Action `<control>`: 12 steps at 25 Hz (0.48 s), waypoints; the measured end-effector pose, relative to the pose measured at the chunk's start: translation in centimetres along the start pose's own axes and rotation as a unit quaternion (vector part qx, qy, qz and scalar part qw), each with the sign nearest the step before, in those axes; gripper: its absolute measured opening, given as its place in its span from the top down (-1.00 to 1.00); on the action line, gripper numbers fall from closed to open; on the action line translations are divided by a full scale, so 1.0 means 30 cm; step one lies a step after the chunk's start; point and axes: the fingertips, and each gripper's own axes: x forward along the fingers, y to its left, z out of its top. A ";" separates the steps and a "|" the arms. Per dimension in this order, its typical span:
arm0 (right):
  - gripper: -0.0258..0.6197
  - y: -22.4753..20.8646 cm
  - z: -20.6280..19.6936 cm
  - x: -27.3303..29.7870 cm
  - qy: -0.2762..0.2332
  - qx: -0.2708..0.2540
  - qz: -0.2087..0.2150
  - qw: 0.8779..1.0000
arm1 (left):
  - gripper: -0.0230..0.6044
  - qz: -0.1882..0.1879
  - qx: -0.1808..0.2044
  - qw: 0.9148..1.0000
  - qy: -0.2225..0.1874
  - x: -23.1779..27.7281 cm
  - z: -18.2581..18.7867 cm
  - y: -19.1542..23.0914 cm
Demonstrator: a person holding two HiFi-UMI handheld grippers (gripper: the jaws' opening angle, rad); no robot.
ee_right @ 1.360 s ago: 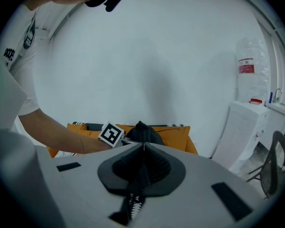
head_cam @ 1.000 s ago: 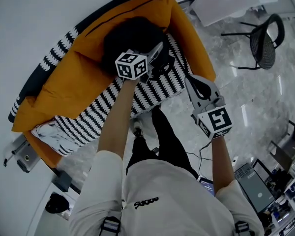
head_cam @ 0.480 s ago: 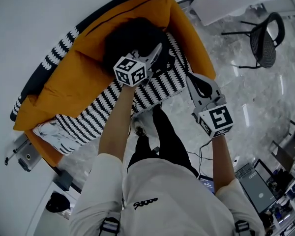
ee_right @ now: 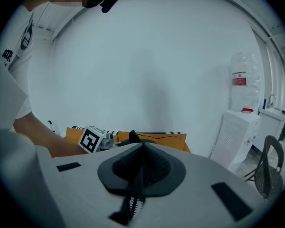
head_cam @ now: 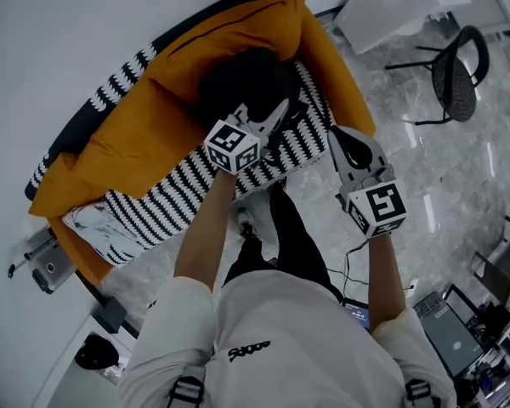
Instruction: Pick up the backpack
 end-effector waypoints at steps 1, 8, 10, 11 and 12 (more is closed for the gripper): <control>0.82 0.011 0.006 -0.021 -0.003 -0.001 -0.002 1.000 | 0.81 0.000 0.002 1.000 -0.004 -0.024 0.002 -0.028; 0.82 0.079 0.040 -0.178 -0.022 -0.010 -0.024 0.999 | 0.81 0.005 0.048 0.999 -0.021 -0.172 0.053 -0.188; 0.82 0.097 0.056 -0.219 -0.030 -0.012 -0.029 0.999 | 0.81 0.007 0.079 0.996 -0.028 -0.211 0.100 -0.236; 0.82 0.109 0.063 -0.239 -0.034 -0.013 -0.031 0.999 | 0.81 0.006 0.096 0.995 -0.034 -0.232 0.126 -0.265; 0.82 0.122 0.070 -0.259 -0.038 -0.015 -0.033 0.999 | 0.81 0.004 0.112 0.993 -0.039 -0.253 0.152 -0.297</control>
